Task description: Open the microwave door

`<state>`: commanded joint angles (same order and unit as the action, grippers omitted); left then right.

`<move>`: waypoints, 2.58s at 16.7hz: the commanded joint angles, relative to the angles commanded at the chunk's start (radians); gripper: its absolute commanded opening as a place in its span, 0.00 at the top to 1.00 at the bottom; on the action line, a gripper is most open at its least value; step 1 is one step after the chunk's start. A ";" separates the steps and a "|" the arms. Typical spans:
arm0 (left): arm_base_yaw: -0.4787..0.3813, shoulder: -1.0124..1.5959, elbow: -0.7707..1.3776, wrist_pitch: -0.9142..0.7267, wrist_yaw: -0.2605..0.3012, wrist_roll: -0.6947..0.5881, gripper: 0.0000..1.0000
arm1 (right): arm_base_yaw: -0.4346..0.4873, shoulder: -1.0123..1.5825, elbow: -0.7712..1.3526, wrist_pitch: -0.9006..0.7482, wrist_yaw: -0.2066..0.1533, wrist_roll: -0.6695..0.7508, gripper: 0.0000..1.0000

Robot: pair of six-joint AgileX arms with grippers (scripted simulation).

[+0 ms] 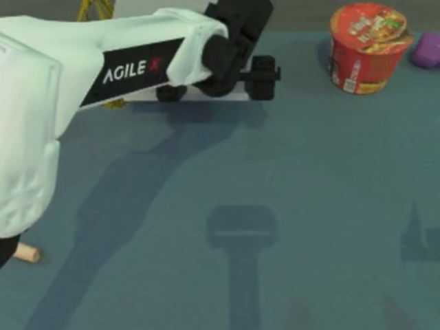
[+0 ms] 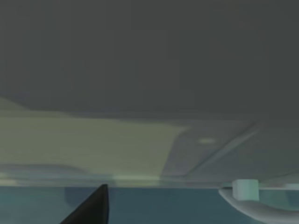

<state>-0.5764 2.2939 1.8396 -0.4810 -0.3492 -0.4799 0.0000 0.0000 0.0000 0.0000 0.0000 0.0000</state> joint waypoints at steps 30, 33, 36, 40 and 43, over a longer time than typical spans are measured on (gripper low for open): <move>-0.033 -0.070 -0.115 0.030 -0.006 -0.018 1.00 | 0.000 0.000 0.000 0.000 0.000 0.000 0.00; -0.032 -0.093 -0.154 0.052 -0.020 -0.027 1.00 | 0.000 0.000 0.000 0.000 0.000 0.000 0.00; -0.031 -0.093 -0.155 0.053 -0.020 -0.028 1.00 | 0.000 0.000 0.000 0.000 0.000 0.000 0.00; -0.031 -0.093 -0.155 0.053 -0.020 -0.028 1.00 | 0.000 0.000 0.000 0.000 0.000 0.000 0.00; -0.031 -0.093 -0.155 0.053 -0.020 -0.028 1.00 | 0.000 0.000 0.000 0.000 0.000 0.000 0.00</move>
<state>-0.6078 2.2006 1.6843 -0.4285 -0.3692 -0.5076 0.0000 0.0000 0.0000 0.0000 0.0000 0.0000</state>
